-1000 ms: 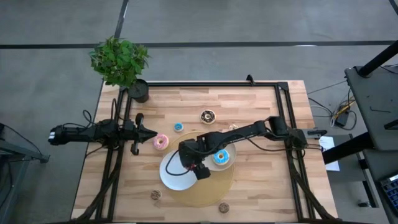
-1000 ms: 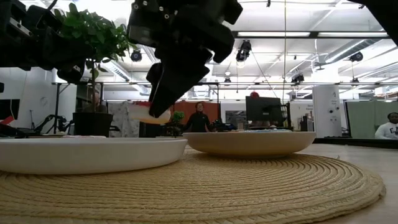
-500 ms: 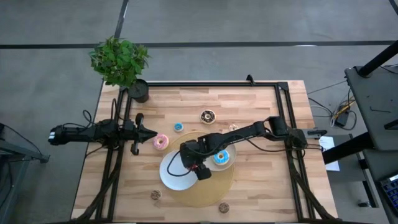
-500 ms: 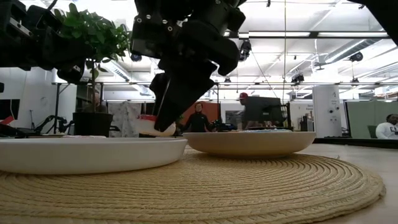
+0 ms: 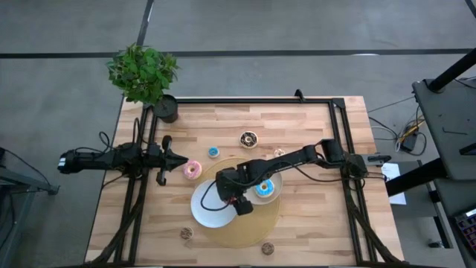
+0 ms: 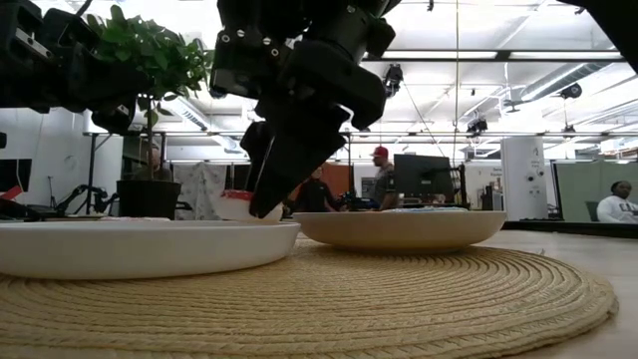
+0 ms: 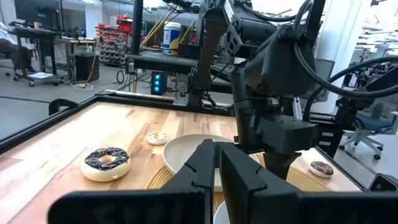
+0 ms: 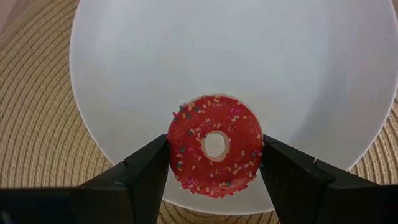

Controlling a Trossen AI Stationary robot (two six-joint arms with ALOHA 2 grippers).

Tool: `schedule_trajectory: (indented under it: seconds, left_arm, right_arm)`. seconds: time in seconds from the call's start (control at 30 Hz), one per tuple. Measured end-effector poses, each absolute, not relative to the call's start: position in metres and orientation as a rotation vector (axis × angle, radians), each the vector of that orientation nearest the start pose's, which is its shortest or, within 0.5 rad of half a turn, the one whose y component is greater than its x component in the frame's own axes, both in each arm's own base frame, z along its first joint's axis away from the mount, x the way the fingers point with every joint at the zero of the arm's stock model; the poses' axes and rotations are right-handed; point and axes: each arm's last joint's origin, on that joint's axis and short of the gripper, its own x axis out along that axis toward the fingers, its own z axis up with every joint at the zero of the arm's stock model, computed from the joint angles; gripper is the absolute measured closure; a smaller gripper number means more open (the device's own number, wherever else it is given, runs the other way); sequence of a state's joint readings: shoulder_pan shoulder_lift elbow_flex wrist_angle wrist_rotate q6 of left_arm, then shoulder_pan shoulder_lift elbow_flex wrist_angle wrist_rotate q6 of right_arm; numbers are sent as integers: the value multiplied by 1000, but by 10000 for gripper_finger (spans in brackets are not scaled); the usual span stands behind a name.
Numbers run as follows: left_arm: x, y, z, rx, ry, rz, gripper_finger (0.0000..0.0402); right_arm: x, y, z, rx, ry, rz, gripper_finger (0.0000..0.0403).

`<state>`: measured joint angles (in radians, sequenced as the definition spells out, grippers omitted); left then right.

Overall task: Pick & Place donuts
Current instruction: Put the small red donut on the white plate

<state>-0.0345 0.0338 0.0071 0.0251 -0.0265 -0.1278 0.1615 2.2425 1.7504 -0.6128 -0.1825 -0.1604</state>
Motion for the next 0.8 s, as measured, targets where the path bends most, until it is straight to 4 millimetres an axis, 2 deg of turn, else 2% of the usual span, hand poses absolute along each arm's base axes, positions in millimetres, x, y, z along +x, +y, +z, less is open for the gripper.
schedule_trajectory:
  seconds: [0.23, 0.47, 0.8]
  left_arm:
    - [99, -3, 166, -128, 2, -8, 402]
    - [99, -3, 166, -128, 2, -8, 402]
    - [99, -3, 166, -128, 2, -8, 402]
  right_arm:
    - [464, 79, 160, -130, 1088, 394, 174]
    - [465, 79, 150, -141, 1106, 402, 174]
    - [466, 79, 150, -148, 1100, 407, 174]
